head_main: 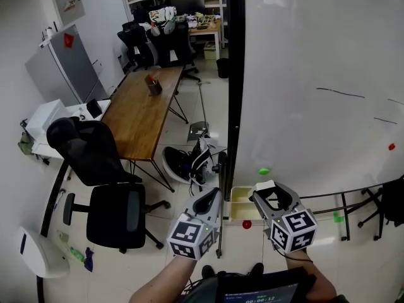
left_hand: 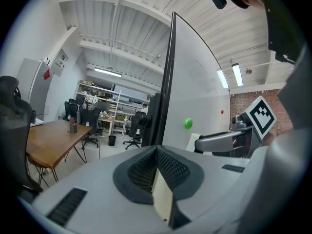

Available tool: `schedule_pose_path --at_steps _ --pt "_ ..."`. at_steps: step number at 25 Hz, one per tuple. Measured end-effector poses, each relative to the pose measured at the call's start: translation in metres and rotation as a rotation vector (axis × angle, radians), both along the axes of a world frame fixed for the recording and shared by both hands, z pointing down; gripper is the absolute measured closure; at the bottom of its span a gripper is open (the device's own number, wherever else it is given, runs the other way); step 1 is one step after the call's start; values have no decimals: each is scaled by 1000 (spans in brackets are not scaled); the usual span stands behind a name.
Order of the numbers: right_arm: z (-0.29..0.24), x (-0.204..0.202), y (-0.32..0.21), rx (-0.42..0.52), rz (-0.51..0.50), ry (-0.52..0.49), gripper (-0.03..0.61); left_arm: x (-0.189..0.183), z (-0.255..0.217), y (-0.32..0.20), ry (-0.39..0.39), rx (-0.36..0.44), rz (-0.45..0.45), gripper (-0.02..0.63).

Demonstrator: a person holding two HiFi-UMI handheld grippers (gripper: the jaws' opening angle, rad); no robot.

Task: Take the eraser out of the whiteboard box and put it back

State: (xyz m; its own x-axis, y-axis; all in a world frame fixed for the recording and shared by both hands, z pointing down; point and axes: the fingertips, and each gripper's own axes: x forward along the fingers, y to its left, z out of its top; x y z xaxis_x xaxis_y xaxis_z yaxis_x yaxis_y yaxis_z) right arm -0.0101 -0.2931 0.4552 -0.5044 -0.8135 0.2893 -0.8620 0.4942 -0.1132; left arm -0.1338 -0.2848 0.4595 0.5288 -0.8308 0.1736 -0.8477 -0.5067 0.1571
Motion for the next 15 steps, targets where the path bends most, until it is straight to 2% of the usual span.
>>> schedule_pose_path --at_steps 15 --pt "64 -4 -11 -179 9 42 314 8 60 -9 -22 -108 -3 578"
